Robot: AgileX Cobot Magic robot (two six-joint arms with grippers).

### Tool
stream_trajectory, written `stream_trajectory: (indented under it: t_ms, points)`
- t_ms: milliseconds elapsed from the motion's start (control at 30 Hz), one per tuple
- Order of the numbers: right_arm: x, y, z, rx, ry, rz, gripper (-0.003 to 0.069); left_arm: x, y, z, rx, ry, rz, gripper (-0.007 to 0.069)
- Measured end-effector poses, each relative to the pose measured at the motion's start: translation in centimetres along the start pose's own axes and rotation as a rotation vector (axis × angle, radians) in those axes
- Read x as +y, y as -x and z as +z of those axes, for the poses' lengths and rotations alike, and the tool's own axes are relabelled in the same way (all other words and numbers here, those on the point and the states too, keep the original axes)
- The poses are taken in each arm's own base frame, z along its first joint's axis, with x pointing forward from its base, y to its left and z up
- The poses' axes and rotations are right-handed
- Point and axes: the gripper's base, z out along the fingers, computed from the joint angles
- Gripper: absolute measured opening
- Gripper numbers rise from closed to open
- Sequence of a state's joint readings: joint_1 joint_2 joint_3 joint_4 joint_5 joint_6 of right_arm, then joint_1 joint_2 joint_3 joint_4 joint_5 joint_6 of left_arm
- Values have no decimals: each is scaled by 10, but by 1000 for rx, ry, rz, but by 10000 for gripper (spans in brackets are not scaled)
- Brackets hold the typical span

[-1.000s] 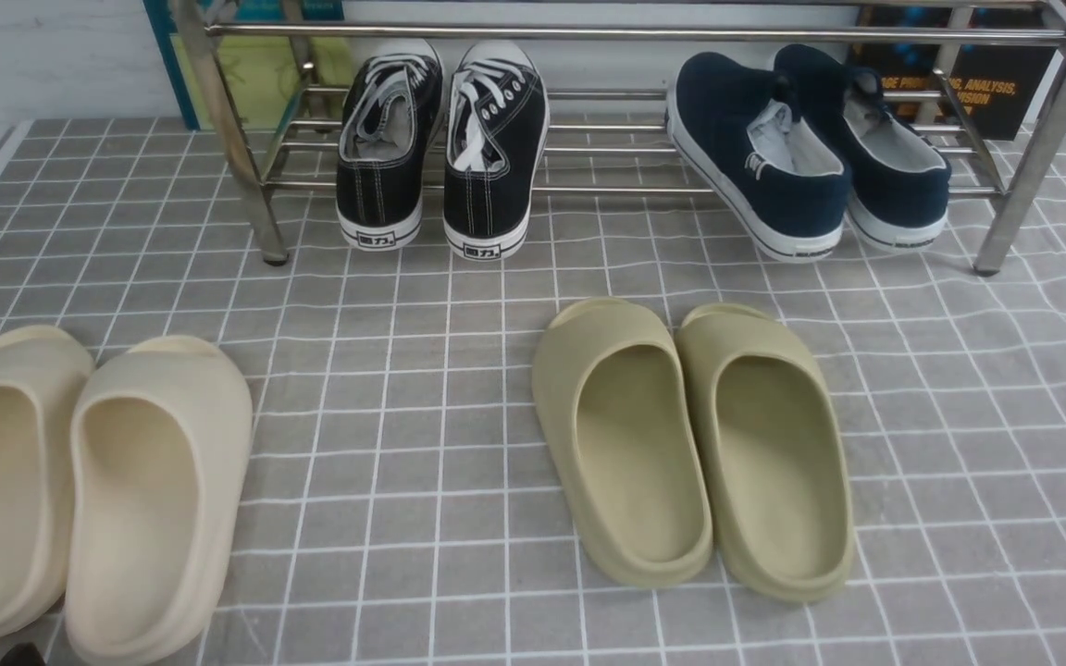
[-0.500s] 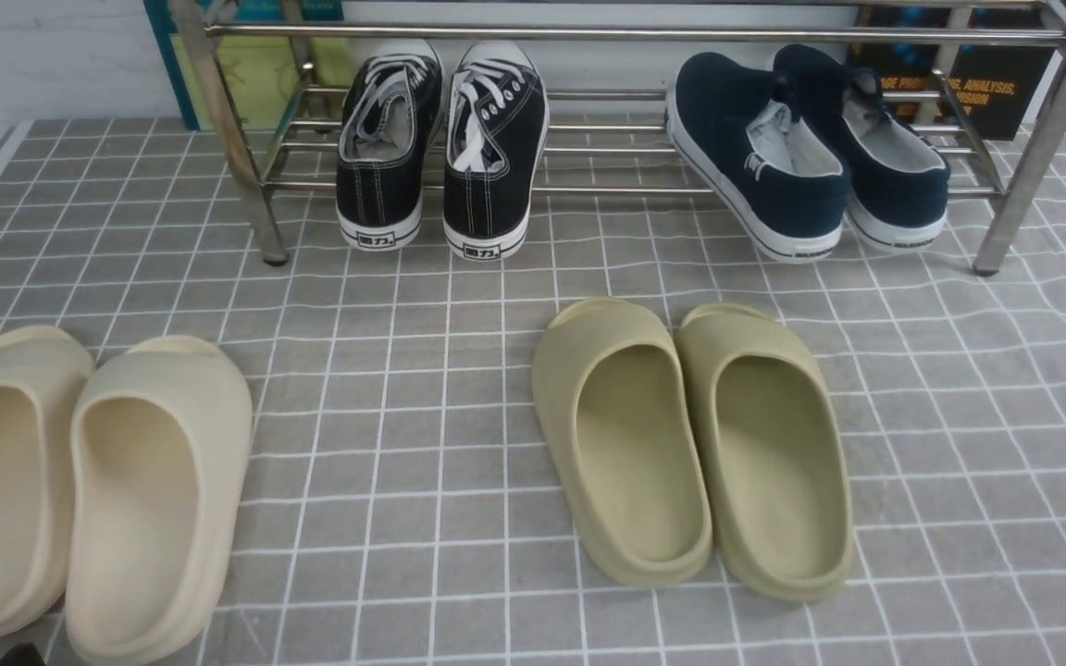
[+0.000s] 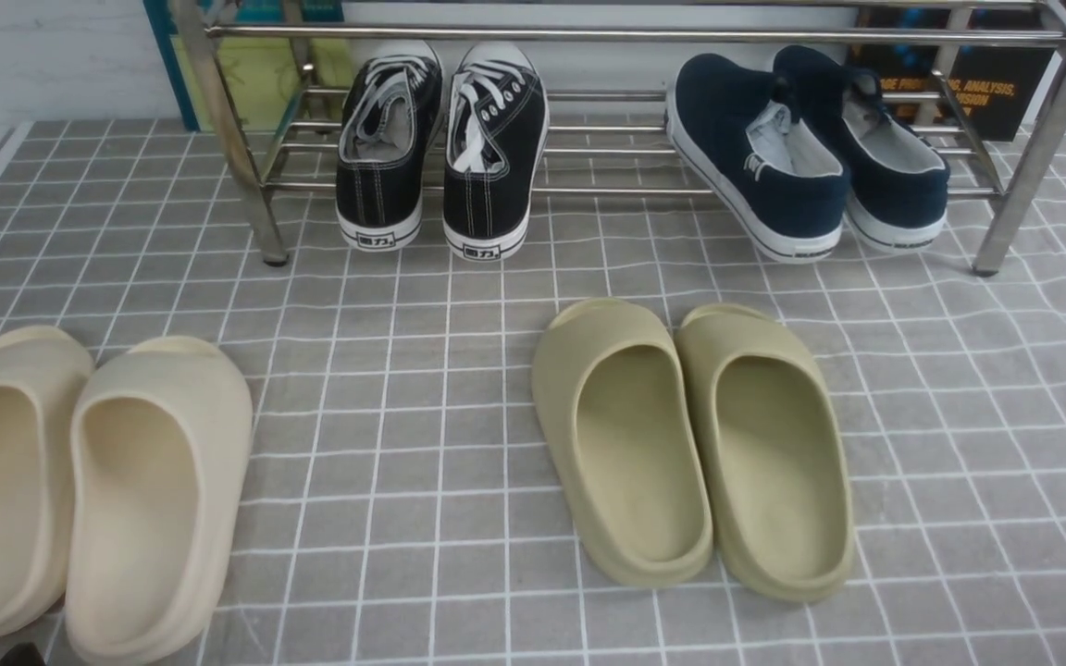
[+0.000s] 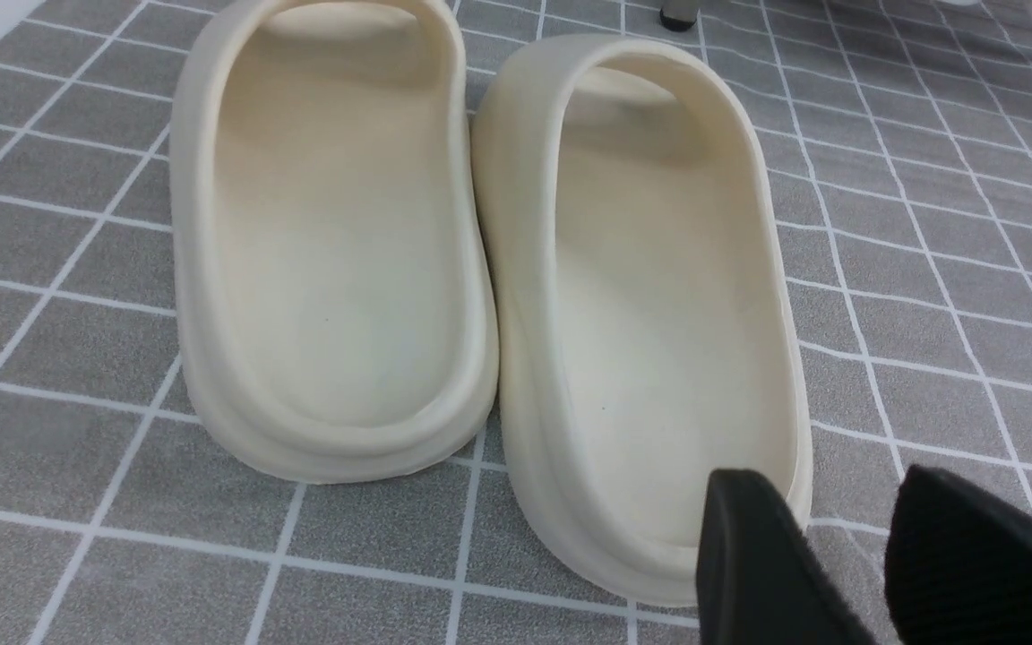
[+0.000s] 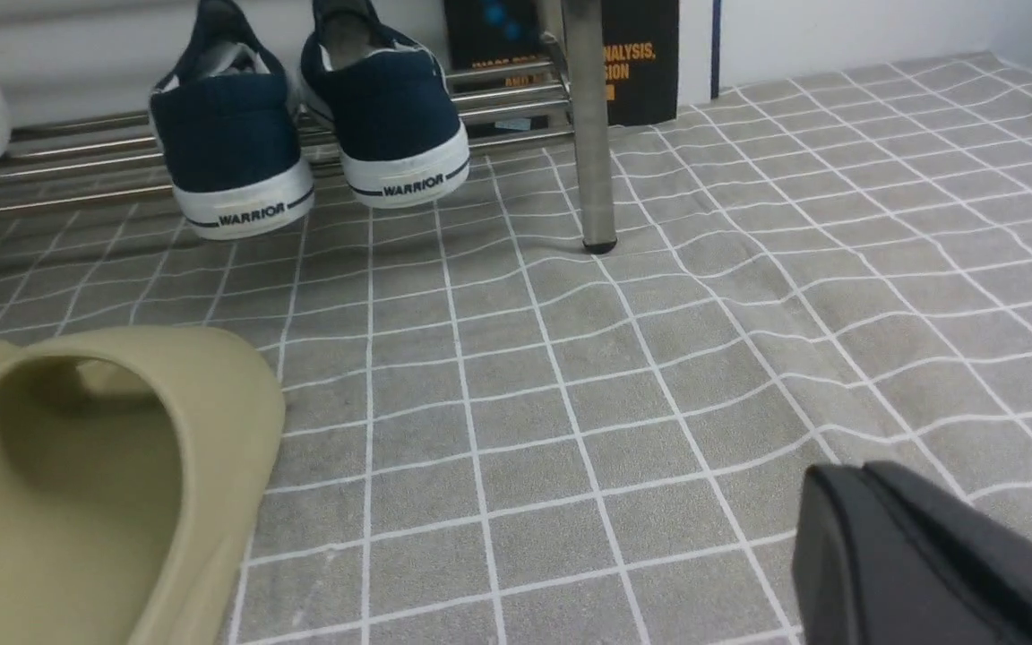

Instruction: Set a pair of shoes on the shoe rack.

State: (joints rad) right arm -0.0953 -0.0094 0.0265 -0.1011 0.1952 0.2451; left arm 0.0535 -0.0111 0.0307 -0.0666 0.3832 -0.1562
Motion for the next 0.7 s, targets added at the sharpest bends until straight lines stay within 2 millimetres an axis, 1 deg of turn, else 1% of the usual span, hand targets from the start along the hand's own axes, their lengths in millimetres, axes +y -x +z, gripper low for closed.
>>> stream_trajectory:
  t_ms: [333, 700]
  points:
    - [-2, -11, -1, 127, -16, -36, -4, 0, 0, 0, 1, 0, 0, 239]
    - [0, -14, -2, 177, 31, -47, -3, 0, 0, 0, 1, 0, 0, 239]
